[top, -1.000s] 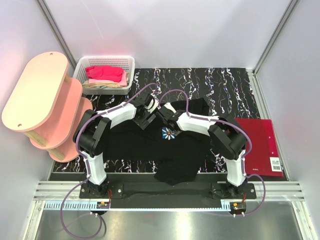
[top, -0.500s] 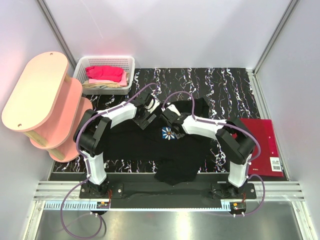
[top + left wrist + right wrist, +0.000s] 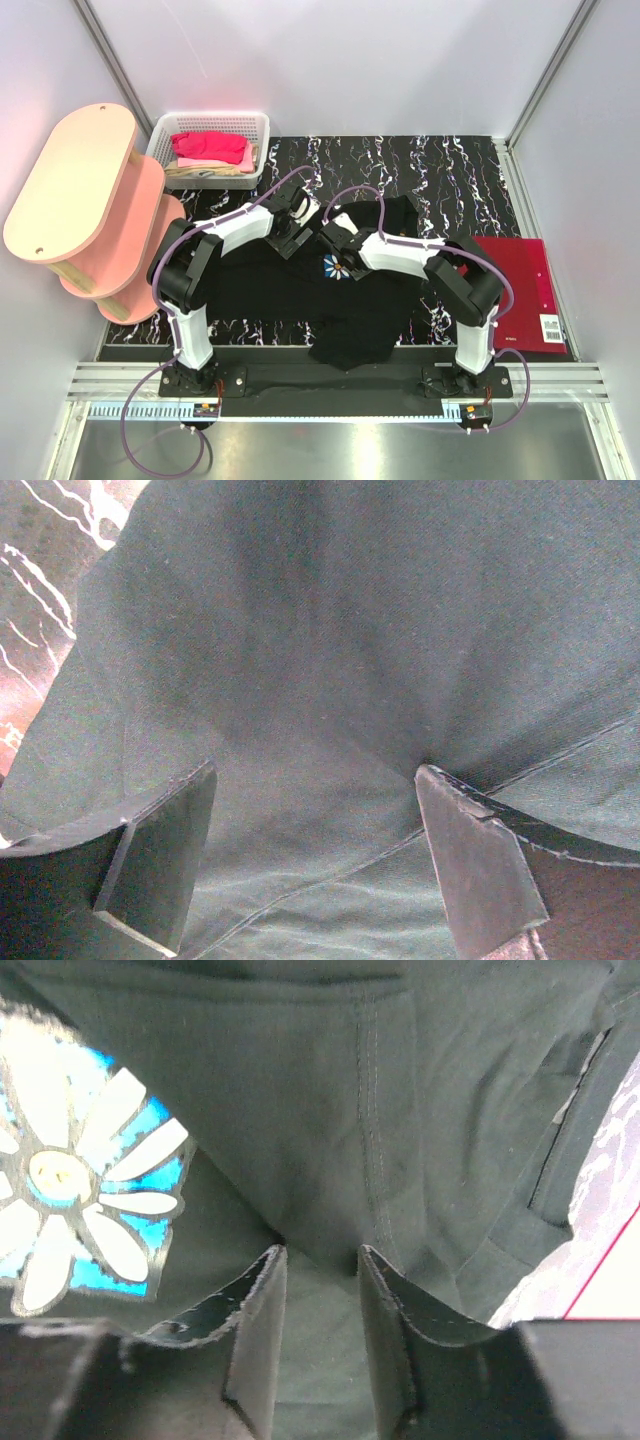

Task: Fold and stack the t-shirts
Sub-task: Fold the tshirt

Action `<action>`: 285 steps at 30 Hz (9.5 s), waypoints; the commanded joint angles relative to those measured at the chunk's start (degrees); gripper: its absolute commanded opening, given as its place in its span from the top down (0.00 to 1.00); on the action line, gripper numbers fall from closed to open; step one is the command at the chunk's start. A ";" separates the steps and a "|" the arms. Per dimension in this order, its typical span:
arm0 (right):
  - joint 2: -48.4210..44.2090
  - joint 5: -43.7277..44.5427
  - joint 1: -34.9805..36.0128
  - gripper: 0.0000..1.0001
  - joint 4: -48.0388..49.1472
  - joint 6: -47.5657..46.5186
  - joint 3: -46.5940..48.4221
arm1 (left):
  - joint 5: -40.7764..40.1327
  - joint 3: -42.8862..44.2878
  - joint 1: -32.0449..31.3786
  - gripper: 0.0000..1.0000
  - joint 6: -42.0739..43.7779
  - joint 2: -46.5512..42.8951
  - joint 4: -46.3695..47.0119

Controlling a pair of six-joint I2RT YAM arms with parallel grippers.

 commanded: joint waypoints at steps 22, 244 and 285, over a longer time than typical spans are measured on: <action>1.05 -0.46 -11.73 0.87 -0.80 -2.59 12.54 | -0.23 -1.98 0.32 0.13 1.24 -0.56 -1.17; 9.57 -27.47 -39.87 0.88 -4.58 18.33 21.42 | 2.67 -4.79 0.23 0.14 0.89 -4.16 -4.25; 5.24 -45.20 -30.83 0.22 -2.65 20.61 21.77 | 10.31 8.46 6.55 0.11 1.42 -14.27 -15.83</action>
